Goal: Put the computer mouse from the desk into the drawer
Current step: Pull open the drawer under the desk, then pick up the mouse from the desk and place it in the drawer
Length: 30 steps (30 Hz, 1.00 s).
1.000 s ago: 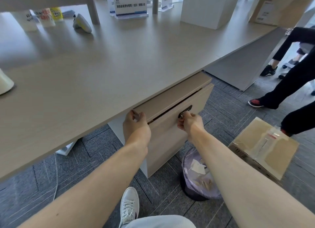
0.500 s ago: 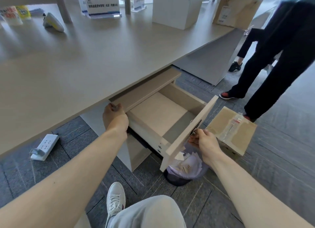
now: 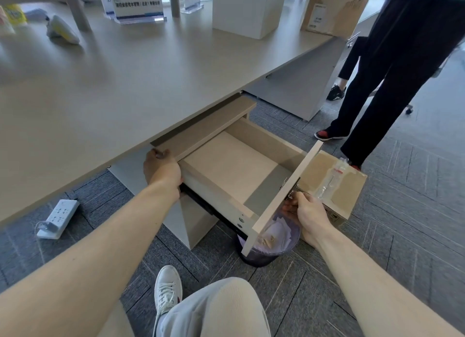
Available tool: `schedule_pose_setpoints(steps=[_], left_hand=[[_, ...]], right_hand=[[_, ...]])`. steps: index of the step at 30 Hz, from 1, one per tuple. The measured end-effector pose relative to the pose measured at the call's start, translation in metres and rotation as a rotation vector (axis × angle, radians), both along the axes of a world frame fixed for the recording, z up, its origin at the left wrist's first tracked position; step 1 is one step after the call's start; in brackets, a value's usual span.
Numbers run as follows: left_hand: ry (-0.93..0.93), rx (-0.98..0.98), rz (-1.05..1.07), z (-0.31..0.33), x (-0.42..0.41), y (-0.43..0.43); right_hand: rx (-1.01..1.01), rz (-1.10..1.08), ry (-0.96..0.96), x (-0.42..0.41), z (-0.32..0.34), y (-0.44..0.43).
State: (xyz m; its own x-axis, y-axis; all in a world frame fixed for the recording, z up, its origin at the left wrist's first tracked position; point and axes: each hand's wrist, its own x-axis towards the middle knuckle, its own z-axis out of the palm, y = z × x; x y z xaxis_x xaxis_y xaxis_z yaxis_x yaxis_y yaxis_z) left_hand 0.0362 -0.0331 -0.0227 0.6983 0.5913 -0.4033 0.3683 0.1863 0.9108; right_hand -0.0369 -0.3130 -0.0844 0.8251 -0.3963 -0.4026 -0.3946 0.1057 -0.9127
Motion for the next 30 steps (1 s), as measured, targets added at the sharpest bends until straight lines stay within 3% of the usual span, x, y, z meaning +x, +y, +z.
schedule_pose_setpoints(steps=[5, 10, 14, 19, 24, 30], left_hand=[[0.036, 0.026, -0.035, 0.004, -0.002, 0.0], [0.12, 0.076, -0.283, 0.018, -0.02, 0.012], [0.17, 0.036, -0.464, 0.047, -0.036, 0.012], [0.12, 0.092, -0.84, 0.108, -0.062, 0.026], [-0.128, 0.138, -0.703, 0.164, -0.087, 0.122], [-0.196, 0.218, -0.193, 0.165, -0.123, 0.302]], right_hand=[[-0.013, 0.004, 0.012, 0.0, 0.001, 0.0], [-0.15, 0.087, 0.11, -0.011, 0.022, -0.013], [-0.398, 0.12, -0.05, -0.012, 0.072, -0.007], [-0.473, 0.224, -0.232, 0.0, 0.131, 0.044], [-0.425, 0.389, -0.393, 0.025, 0.16, 0.142], [-0.283, 0.622, -0.501, 0.056, 0.174, 0.308]])
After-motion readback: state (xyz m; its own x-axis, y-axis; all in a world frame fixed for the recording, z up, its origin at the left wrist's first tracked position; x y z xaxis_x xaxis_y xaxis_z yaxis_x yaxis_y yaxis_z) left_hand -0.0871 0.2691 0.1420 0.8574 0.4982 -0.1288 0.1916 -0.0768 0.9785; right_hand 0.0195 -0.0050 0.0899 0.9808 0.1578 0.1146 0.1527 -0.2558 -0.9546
